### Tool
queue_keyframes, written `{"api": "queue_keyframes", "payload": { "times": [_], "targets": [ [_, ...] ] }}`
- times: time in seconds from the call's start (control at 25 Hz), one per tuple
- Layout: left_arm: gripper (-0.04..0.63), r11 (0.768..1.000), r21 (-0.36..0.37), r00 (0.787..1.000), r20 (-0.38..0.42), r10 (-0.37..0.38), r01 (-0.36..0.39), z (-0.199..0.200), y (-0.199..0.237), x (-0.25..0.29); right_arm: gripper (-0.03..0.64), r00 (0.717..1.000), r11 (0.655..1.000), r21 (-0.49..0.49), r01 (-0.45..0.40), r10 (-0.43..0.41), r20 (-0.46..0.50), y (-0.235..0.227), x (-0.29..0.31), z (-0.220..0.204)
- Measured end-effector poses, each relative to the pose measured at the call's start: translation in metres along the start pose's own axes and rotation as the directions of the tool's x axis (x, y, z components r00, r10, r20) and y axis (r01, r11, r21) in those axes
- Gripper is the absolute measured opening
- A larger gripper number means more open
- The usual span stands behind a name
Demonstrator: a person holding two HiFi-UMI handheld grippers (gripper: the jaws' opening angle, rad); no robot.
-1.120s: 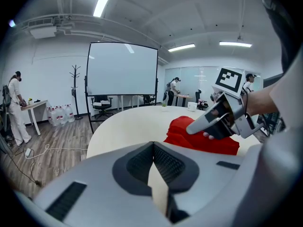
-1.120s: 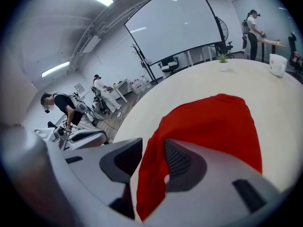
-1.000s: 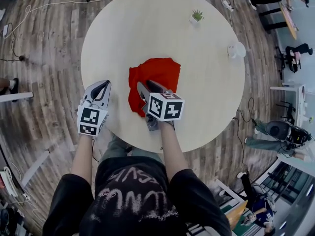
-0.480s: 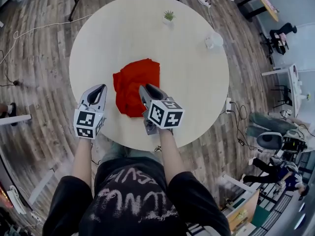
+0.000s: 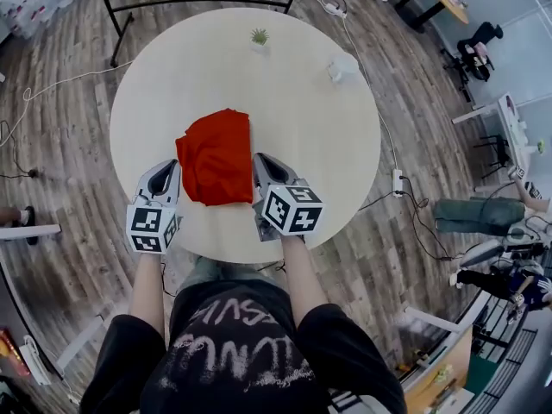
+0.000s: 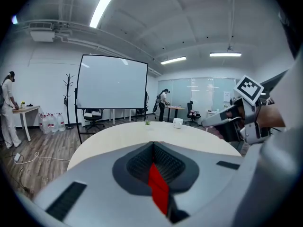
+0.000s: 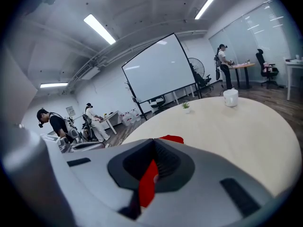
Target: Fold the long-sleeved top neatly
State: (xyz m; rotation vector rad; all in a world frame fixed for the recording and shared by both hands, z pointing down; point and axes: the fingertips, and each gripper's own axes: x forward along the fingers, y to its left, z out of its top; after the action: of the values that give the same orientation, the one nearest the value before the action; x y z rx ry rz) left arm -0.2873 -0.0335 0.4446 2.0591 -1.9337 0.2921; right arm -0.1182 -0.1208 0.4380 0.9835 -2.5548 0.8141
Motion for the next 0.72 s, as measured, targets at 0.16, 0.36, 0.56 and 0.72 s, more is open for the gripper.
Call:
{"api": "queue_keyframes", "payload": {
  "times": [0.16,0.36,0.56,0.72],
  "targets": [
    [0.011,1.000,0.022,1.000,0.020,0.006,-0.007,0.015,-0.016,-0.006,0.006,0.999,1.000,-0.003,0.006,-0.006,0.042,-0.010,-0.029,0.008],
    [0.011,0.998,0.056,0.999,0.049,-0.004,0.002,0.029,-0.034,-0.017,0.006,0.995,0.999,-0.019,0.027,-0.025,0.101,-0.025,-0.065,0.019],
    [0.011,0.997,0.070,0.996,0.085,0.008,-0.014,0.044,-0.042,-0.028,0.006,0.983,0.998,-0.031,0.056,-0.050,0.175,-0.036,-0.098,0.034],
    [0.011,0.994,0.102,0.994,0.106,0.022,-0.033,0.057,-0.047,-0.032,0.006,0.974,0.996,-0.073,0.060,-0.042,0.225,-0.036,-0.120,0.046]
  ]
}}
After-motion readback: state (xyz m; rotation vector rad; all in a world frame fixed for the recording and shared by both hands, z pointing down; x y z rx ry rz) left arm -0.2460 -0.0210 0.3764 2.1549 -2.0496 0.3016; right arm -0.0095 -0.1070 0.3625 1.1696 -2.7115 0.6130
